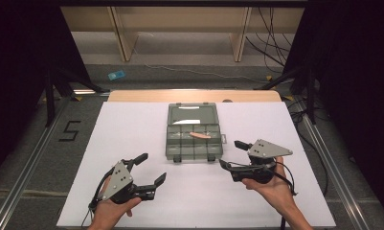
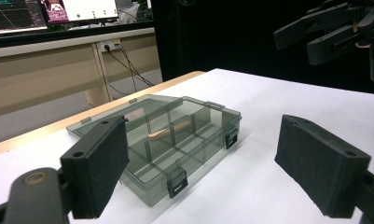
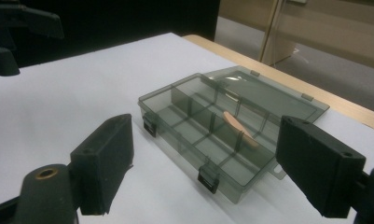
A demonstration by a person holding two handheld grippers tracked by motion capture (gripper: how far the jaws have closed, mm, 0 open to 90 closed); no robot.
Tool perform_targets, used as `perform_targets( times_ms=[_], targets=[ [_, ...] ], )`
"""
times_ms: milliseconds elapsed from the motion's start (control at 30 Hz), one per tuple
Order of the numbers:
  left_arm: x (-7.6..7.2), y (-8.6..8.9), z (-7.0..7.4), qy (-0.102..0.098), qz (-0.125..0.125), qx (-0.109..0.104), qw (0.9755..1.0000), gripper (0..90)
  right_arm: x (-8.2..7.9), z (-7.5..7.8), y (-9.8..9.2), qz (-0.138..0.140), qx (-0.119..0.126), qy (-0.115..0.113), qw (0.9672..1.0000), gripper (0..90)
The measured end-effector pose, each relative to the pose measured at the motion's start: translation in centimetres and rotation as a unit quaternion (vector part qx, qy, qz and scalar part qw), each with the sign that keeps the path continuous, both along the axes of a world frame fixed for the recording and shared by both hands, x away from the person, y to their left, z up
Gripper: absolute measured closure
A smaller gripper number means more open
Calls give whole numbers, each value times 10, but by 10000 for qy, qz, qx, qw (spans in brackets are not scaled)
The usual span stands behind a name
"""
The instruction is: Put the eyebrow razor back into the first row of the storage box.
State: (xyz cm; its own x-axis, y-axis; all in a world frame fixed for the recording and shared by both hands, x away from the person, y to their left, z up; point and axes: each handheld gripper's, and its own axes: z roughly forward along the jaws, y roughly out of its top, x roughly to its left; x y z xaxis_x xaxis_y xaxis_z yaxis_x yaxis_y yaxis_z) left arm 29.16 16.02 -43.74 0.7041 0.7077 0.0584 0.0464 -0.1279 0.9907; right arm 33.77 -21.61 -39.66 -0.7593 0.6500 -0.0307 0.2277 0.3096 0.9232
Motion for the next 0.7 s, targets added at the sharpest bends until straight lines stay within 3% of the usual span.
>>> perform_targets(
  times_ms=[367,433,633,700],
  targets=[
    [0,1,0,9,13,-2,10000,163,-6,-5,-8,-125,135,-106,9998,201],
    [0,1,0,13,12,1,10000,163,-8,-6,-8,-63,194,-4,9998,201],
    [0,1,0,11,11,1,10000,163,-12,-9,-8,-18,301,-110,9995,198],
    [0,1,0,15,20,1,10000,163,-15,-9,-8,-16,342,-18,9994,197]
  ],
)
